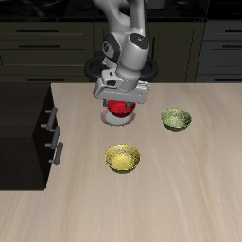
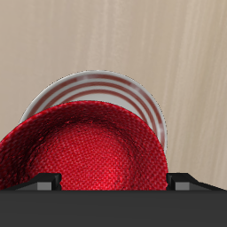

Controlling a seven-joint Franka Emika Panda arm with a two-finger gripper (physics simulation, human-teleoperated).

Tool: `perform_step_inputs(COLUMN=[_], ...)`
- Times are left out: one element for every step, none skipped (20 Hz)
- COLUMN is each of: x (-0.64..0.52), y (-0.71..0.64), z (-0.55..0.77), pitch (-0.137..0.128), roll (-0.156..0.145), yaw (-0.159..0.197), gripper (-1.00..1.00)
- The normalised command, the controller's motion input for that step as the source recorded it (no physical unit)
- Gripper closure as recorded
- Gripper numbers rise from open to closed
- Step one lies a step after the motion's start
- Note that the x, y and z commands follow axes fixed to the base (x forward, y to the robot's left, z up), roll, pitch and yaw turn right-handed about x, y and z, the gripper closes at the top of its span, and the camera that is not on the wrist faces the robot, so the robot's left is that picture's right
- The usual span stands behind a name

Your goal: Place the red bowl on the plate

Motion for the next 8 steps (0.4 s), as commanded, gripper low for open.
perform_step_inputs(x=[0.01,0.03,-0.02,-0.07,0.04,-0.04,0.03,0.02], y=[-0.08,-0.07,0.14,0.08,0.04,0.06,-0.01,-0.07], z=[-0.08,0.04,0.1,0.11,0.09,0.03,0.05,0.01], pitch=[0.057,-0.008,-0.028,-0.022,-0.009,-0.004,-0.004,0.0], roll=[0.027,-0.029,0.032,0.001,0.026,-0.001,-0.018,0.017], yaw=[-0.029,-0.014,0.015,-0.016,0.005,0.0,-0.015,0.001], gripper=[-1.0,-1.0,-1.0,-1.0,-1.0,-1.0,-1.0,-1.0])
